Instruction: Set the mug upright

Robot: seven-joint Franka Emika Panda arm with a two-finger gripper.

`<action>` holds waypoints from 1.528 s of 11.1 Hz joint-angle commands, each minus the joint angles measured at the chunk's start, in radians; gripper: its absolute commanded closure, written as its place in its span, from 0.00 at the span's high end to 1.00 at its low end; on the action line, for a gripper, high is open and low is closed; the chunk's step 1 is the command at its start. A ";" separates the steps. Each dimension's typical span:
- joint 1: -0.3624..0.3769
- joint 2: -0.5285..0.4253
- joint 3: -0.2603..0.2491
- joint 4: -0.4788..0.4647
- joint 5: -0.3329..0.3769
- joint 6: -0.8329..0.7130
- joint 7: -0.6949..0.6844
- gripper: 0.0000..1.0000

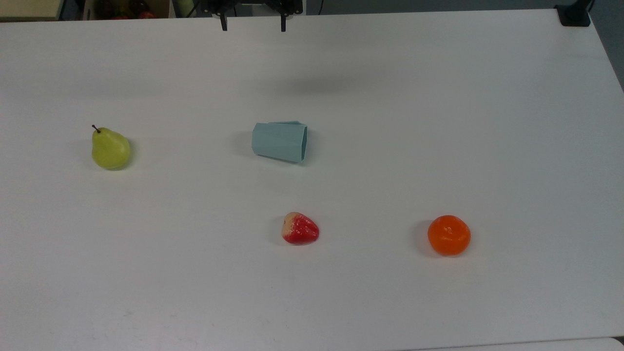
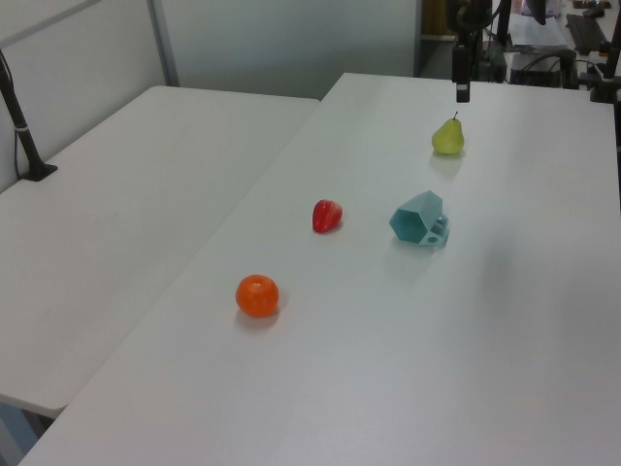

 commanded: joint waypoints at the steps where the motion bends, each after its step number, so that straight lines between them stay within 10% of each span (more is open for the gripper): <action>1: 0.066 -0.001 0.006 -0.018 -0.075 0.010 -0.004 1.00; 8: 0.340 0.222 0.009 -0.015 -0.507 0.009 0.300 1.00; 17: 0.436 0.494 0.007 0.016 -0.848 0.012 0.699 1.00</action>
